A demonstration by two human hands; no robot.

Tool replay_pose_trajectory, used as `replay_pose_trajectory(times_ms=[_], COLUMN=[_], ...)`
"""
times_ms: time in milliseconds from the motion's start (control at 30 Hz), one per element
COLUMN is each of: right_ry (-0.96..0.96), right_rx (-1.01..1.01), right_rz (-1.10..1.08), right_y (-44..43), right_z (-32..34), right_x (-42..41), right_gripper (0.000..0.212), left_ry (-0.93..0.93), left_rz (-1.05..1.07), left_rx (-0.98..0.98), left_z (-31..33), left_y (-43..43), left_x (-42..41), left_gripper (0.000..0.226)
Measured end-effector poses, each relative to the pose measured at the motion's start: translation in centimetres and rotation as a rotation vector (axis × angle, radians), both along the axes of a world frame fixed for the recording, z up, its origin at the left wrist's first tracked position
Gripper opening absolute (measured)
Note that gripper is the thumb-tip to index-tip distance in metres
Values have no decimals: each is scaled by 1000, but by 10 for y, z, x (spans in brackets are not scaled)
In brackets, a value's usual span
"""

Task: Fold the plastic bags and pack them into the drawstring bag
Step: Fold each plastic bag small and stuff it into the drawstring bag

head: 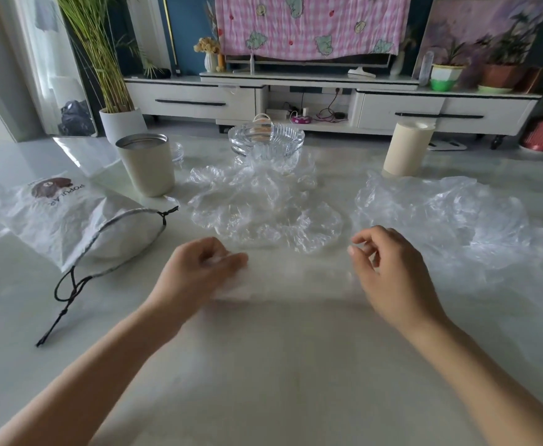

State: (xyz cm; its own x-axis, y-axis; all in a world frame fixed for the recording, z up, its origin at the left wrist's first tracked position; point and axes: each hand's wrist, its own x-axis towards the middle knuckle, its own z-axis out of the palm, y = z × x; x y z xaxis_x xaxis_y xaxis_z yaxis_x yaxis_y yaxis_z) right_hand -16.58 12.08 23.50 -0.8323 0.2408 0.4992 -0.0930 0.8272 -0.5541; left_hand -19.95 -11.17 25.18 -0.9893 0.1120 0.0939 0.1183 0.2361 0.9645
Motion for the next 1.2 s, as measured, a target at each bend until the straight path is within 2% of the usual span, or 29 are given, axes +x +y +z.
replay_pose_trajectory(times_ms=[33, 100, 133, 200, 234, 267, 300, 367, 434, 501, 567, 601, 667, 734, 834, 901, 1034, 1068, 1135, 1201], right_ry=[7, -74, -179, -439, -561, -665, -734, -752, -707, -644, -545, -490, -414, -380, -433, -492, -437, -400, -288, -191], right_rx=[-229, -659, -789, -922, -932, -917, -889, -857, -848, -869, -891, -897, -895, -909, -1028, -1118, -1157, -1115, -896, -668], right_rz=[83, 294, 425, 676, 741, 754, 720, 599, 502, 436, 377, 353, 321, 297, 335, 406, 425, 426, 411, 423], right_y=[-1, -2, -2, -8, -13, -17, -21, -29, -30, -28, -27, -27, -29, -29, -27, -27, -33, -34, -33, -35], right_z=[12, 32, 40, 46, 44, 39, 34, 28, 26, 28, 29, 28, 29, 28, 28, 26, 24, 25, 24, 25], right_x=[3, 10, 15, 22, 24, 24, 26, 26, 25, 23, 22, 22, 20, 20, 19, 19, 17, 17, 17, 18], right_gripper=[4, 22, 39, 74, 84, 84, 73, 34, 11, 8, 7, 8, 10, 10, 9, 22, 24, 32, 50, 54], left_ry=[-102, -275, -334, -359, -328, -289, -265, -245, -214, -194, -272, -357, -442, -352, -278, -278, -331, -367, -479, -596], left_rz=[-141, -438, -568, -755, -799, -803, -789, -755, -642, -423, -341, -373, -510, -556, -476, -483, -451, -423, -399, -438], left_rx=[185, 300, 267, 125, 17, -100, -193, -291, -197, 76, 365, 417, 262, 104, 103, 76, 76, 107, 253, 399], left_z=[12, 31, 39, 44, 42, 40, 35, 31, 30, 30, 26, 24, 18, 12, 6, 4, 6, 9, 13, 17], left_y=[-1, -4, -4, 2, 9, 17, 24, 31, 28, 16, 9, 10, 22, 37, 45, 45, 46, 46, 45, 44], left_x=[1, 2, 1, -4, -6, -8, -12, -18, -25, -33, -36, -31, -14, -3, -1, 2, 2, 0, -2, 1], left_gripper=[43, 40, 42, 42, 42, 44, 44, 39, 29, 32, 56, 66, 58, 51, 32, 28, 18, 17, 22, 23])
